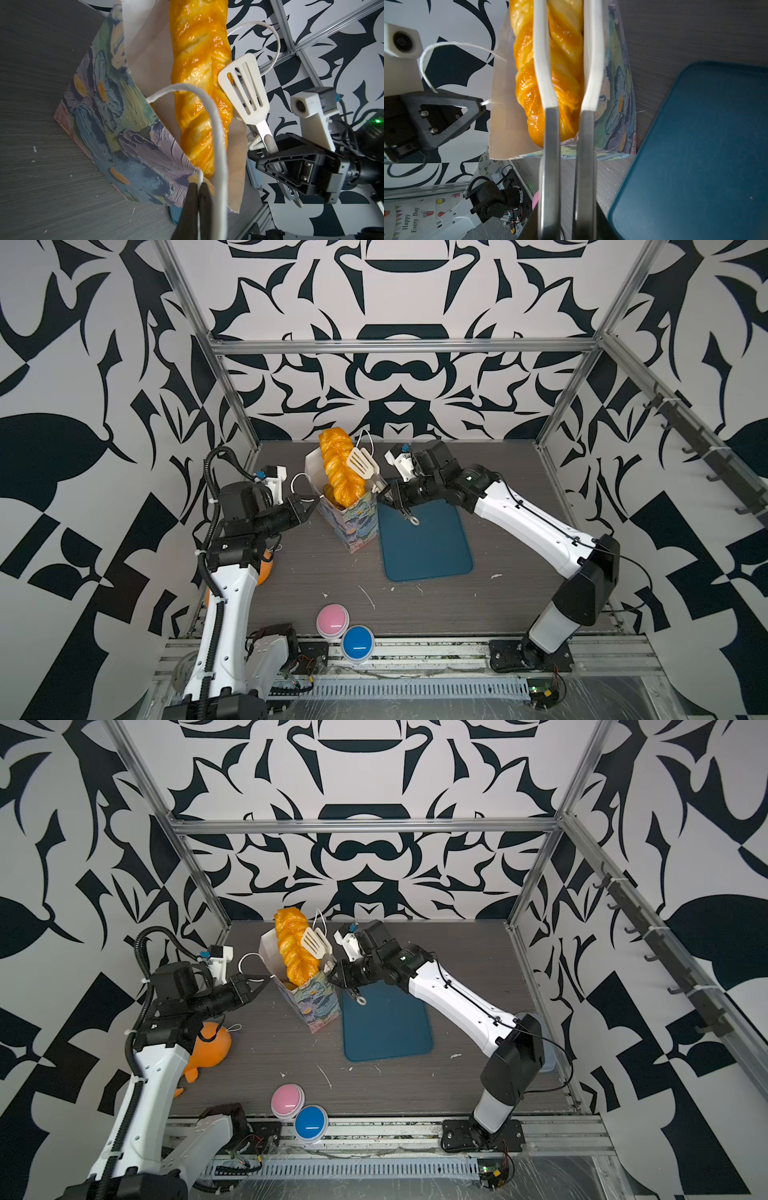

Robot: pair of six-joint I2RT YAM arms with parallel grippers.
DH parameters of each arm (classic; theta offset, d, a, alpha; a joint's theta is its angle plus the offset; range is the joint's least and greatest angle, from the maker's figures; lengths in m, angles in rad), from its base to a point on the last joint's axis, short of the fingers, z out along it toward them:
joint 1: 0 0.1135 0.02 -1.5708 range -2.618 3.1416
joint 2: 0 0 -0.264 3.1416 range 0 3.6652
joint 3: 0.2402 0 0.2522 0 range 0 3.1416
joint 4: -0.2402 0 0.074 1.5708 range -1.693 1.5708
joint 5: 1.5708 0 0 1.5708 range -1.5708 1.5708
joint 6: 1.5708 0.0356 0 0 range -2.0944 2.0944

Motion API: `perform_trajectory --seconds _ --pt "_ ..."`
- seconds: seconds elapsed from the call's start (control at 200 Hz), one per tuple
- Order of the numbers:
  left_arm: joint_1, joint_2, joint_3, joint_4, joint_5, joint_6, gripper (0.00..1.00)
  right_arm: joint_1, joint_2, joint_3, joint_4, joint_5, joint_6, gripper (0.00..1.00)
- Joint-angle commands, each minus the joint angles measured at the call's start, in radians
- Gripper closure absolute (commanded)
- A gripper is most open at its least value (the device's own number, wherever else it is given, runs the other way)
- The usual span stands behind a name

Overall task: Place the fake bread into the paper bag
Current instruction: 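Lower the twisted bread into the bag and open the tongs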

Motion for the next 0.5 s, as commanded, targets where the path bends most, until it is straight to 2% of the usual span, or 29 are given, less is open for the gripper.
perform_trajectory --seconds 0.0,0.31,0.495 --pt "0.003 0.001 0.005 0.007 0.01 -0.001 1.0 0.003 -0.048 0.009 0.05 -0.019 -0.006 0.67" --pt "0.003 -0.003 0.01 -0.002 0.006 0.002 1.0 0.005 -0.08 0.013 0.033 -0.028 -0.011 0.59" --pt "0.004 -0.001 0.013 0.002 0.006 0.001 1.0 0.005 -0.106 0.014 0.012 -0.017 -0.019 0.58"
